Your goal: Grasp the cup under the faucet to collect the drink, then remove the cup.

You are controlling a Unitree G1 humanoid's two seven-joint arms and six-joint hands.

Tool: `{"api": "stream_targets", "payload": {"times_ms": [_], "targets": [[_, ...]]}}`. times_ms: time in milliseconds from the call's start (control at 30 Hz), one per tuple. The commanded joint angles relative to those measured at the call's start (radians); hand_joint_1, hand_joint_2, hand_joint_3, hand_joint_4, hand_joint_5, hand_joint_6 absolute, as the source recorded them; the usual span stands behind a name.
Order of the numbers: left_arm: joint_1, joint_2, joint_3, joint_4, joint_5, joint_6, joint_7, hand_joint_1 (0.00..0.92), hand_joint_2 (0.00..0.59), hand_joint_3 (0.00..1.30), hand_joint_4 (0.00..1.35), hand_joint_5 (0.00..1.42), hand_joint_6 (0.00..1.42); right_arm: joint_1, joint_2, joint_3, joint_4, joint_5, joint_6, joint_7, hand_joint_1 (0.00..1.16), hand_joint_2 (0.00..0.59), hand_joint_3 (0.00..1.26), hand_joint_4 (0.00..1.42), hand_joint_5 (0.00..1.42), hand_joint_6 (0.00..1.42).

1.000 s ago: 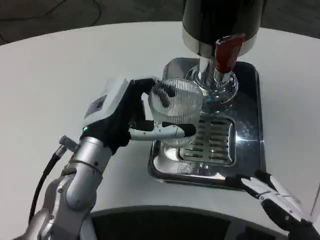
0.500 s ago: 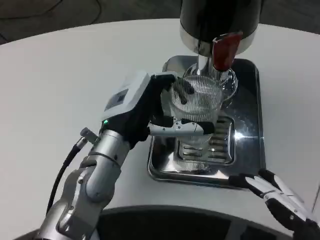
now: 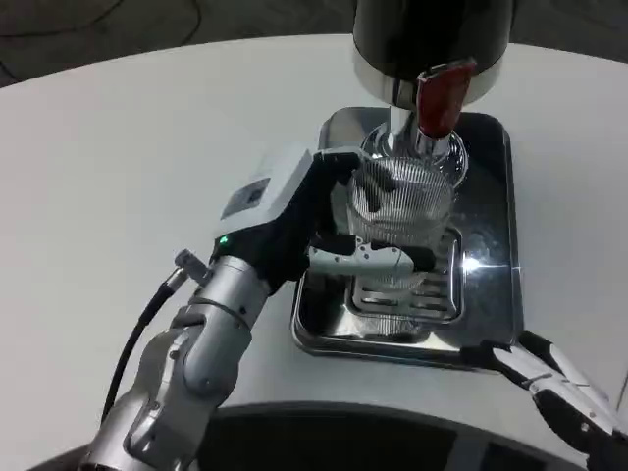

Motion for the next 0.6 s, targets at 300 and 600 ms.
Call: {"api": "stream_targets", "payload": {"times_ms": [300,600], "targets": [[-0.033,-0.001,-0.026,0.006,0.006,0.009,0.006,0.689,0.000,0.86,0.90,1.12,1.13,0.025,0.011,-0.016,0.017,0.013,-0.032,-0.008,0.42,0.517,0.20,0.12,0.00,0.00],[-0.027,0.011,-0.024,0.003,0.003,0.009,0.004,0.678,0.000,0.79,0.84,1.06,1.13,0.030,0.015,-0.020,0.024,0.020,-0.044,-0.010,0.42,0.517,0.20,0.12,0.00,0.00]]}}
